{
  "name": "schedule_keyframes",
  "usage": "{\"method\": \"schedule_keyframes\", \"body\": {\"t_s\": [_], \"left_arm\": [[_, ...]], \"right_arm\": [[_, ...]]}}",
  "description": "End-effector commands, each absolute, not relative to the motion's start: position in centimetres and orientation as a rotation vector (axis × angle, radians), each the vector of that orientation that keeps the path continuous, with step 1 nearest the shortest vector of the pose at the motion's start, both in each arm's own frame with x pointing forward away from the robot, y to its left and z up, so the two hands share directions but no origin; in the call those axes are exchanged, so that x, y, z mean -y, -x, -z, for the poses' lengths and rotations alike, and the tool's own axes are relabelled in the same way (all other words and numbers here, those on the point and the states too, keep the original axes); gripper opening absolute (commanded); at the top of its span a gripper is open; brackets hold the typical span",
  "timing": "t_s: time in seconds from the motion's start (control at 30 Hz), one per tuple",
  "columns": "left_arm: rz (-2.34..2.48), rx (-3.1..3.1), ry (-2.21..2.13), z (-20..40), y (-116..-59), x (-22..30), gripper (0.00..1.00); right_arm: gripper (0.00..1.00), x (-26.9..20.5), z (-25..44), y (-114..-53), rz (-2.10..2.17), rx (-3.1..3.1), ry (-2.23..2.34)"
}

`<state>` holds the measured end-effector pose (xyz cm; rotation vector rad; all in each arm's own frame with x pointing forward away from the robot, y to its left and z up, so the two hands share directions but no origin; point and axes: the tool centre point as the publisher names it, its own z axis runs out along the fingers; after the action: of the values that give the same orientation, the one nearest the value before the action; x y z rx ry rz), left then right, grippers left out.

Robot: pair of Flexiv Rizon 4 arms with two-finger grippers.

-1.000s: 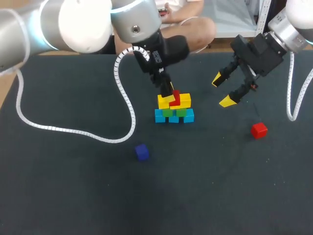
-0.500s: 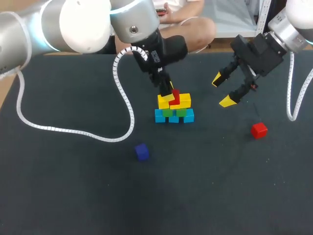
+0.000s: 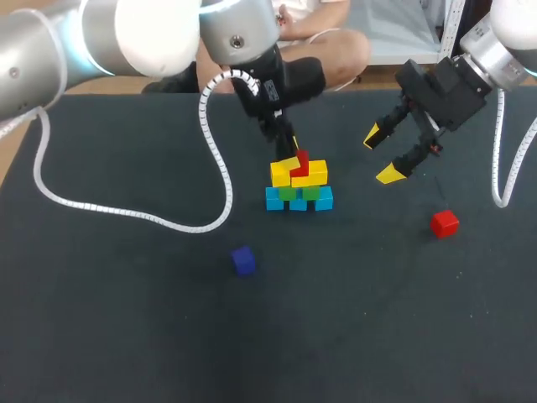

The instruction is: Place the blue cubes, place green cubes on the blue cubes, place the yellow cubes on the green cubes, then place the red cubes on the yellow cubes, and place purple cube on the red cubes.

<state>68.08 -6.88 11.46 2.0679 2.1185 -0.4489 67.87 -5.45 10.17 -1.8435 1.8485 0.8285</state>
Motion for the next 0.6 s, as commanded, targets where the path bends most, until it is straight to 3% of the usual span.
{"method": "schedule_keyframes", "body": {"t_s": [0.03,0.6], "left_arm": [[0.46,-2.118,-2.079,-11.23,-68.55,7.05,0.0],[0.463,-2.126,-2.062,-10.62,-68.93,6.41,0.0]], "right_arm": [[1.0,5.45,-10.15,-67.89,-0.83,-1.847,1.843],[1.0,5.45,-10.15,-67.89,-0.83,-1.847,1.843]]}}
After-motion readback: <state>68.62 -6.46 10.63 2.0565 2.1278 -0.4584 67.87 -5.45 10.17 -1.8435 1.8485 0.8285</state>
